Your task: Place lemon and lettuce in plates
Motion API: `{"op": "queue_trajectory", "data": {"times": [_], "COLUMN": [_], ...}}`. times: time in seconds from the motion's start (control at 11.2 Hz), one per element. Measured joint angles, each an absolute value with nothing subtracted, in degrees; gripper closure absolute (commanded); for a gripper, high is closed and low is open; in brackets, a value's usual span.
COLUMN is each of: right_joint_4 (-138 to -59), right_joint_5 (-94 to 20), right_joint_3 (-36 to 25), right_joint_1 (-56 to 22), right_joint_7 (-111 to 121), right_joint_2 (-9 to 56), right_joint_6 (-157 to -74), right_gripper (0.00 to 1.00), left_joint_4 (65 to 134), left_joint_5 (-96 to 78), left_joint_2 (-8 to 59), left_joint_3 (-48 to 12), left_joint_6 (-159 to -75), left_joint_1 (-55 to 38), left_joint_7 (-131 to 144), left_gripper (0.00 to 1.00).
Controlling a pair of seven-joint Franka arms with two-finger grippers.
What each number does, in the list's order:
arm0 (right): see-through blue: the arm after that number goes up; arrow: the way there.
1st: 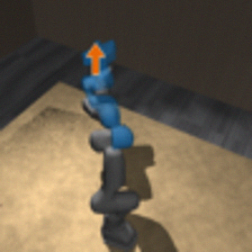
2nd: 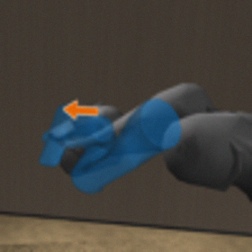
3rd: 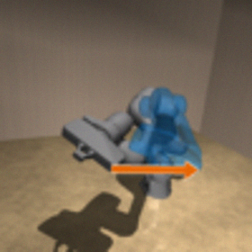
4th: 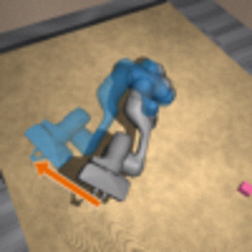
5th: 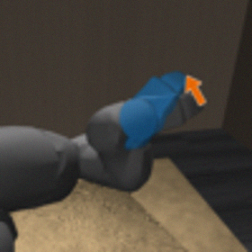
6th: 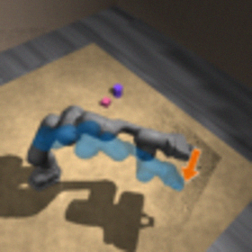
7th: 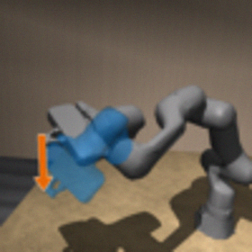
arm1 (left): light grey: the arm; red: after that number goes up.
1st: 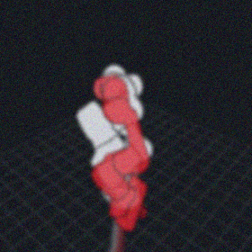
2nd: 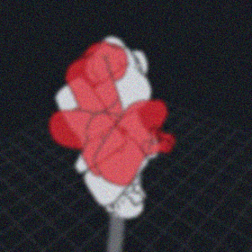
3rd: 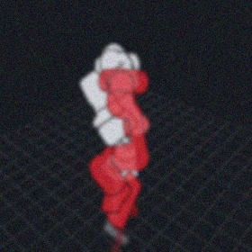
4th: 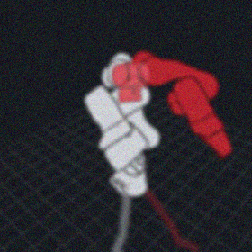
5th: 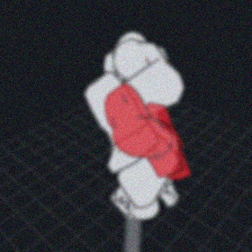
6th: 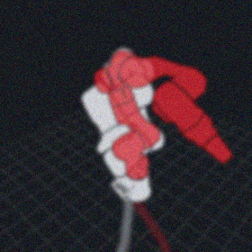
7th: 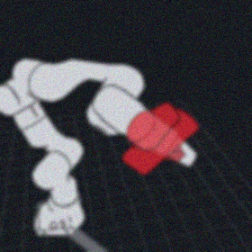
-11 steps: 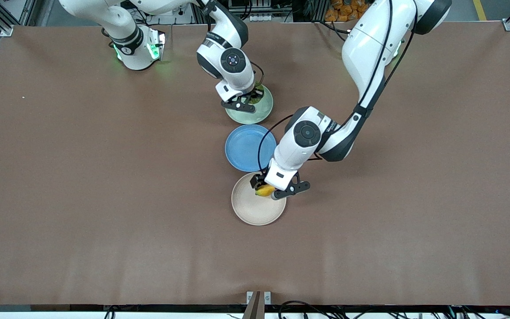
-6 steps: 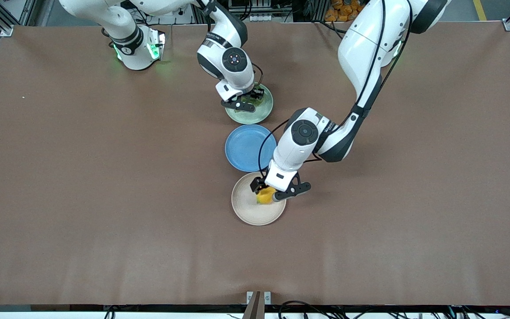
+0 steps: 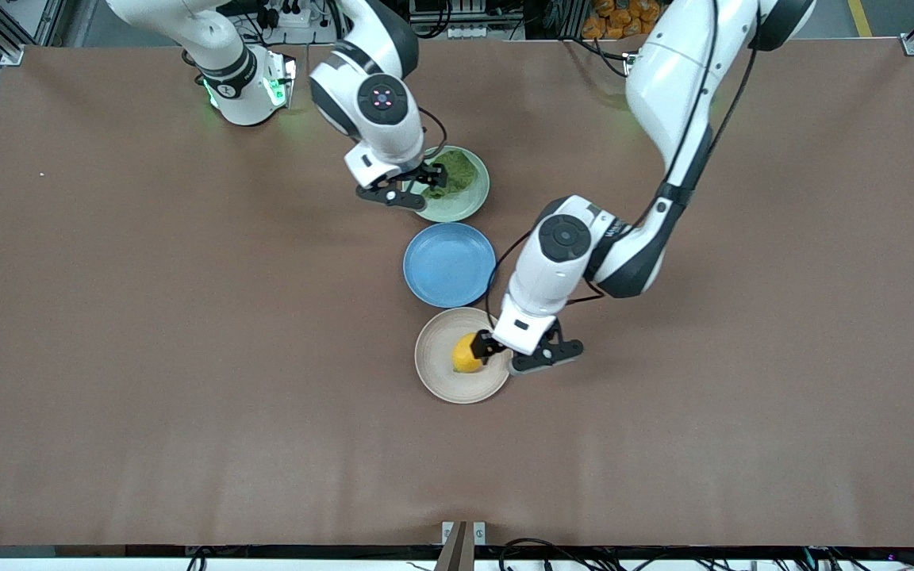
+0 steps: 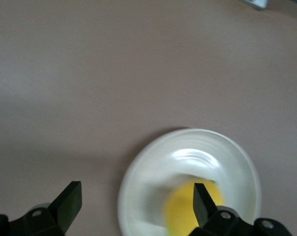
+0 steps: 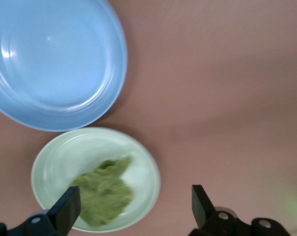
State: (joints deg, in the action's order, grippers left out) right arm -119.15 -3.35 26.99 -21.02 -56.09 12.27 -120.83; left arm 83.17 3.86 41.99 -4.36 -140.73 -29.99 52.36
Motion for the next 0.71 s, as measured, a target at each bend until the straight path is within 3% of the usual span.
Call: {"op": "queue_trajectory", "data": {"times": [0.27,0.71], "right_joint_4": [-113.52,-109.46], "right_joint_5": [-3.39,-3.28], "right_joint_3": [26.93,26.83], "right_joint_1": [-12.46,-2.76], "right_joint_7": [-45.16,-31.08], "right_joint_2": [5.14,-1.14], "right_joint_6": [-105.74,-103.51], "right_gripper": [0.0,0.0], "left_joint_4": [82.91,83.33], "left_joint_5": [3.93,3.94], "left_joint_2": [36.67,32.23], "left_joint_3": [-4.23,-4.71], "left_joint_6": [-128.21,-119.47], "left_joint_1": [-24.06,-16.98], "left_joint_7": [40.4,31.7], "left_gripper": [0.0,0.0]}}
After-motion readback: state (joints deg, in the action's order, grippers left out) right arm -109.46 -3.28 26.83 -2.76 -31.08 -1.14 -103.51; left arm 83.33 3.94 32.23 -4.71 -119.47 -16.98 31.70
